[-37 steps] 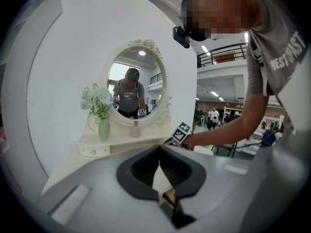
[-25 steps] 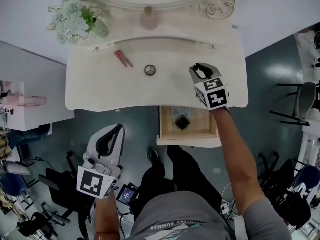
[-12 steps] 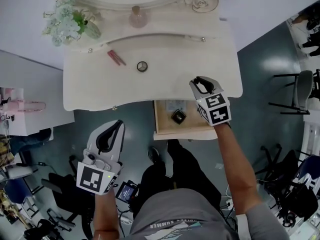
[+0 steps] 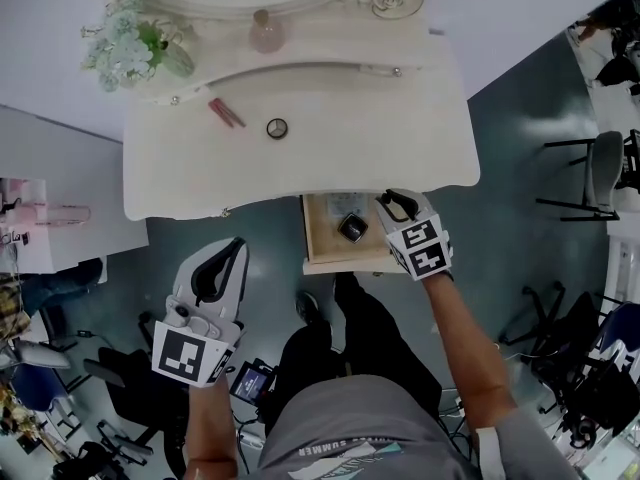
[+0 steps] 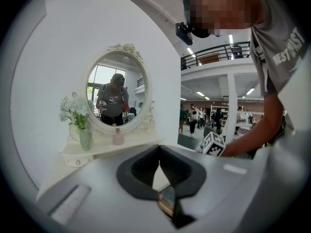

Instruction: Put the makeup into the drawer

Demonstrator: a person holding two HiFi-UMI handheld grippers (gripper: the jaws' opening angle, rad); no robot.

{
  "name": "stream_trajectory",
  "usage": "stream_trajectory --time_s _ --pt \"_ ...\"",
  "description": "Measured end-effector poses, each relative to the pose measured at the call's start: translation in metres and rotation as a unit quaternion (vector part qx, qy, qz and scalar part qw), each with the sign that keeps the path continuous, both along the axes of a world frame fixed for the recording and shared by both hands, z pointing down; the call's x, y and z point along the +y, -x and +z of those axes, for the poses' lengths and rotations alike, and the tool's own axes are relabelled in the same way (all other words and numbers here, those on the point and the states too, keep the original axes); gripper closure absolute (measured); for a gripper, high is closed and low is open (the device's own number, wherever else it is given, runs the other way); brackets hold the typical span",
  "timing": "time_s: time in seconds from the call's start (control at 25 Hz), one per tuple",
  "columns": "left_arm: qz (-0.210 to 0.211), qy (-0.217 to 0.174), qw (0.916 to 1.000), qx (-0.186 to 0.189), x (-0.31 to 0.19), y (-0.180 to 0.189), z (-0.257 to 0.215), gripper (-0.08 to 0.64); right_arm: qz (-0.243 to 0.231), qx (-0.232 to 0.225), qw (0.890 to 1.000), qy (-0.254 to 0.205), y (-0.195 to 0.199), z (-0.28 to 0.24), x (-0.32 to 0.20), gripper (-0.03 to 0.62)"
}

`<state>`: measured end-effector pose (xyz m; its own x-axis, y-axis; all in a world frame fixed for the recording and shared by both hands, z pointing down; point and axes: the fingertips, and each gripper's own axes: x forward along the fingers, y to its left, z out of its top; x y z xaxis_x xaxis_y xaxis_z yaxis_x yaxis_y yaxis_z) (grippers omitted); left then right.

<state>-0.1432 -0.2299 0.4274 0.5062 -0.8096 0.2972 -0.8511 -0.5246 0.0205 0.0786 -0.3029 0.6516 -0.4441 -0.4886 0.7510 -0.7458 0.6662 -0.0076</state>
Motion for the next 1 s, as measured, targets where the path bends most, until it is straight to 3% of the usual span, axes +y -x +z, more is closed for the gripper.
stream_trajectory --time_s 0.48,0.6,1.0 --pt "-0.006 0.005 0.9999 -0.009 0.013 0.002 0.004 0.557 -0.014 0.049 0.997 0.059 -0.025 0.081 0.044 0.485" --pt "-0.008 0.02 0.9997 -0.013 0.02 0.003 0.008 0.557 -0.017 0.049 0.996 0.076 -0.026 0.094 0.05 0.485" --pt "-0.016 0.014 0.9997 -0.014 0.028 0.005 0.012 0.557 -0.05 0.062 0.989 0.126 -0.027 0.134 0.063 0.485"
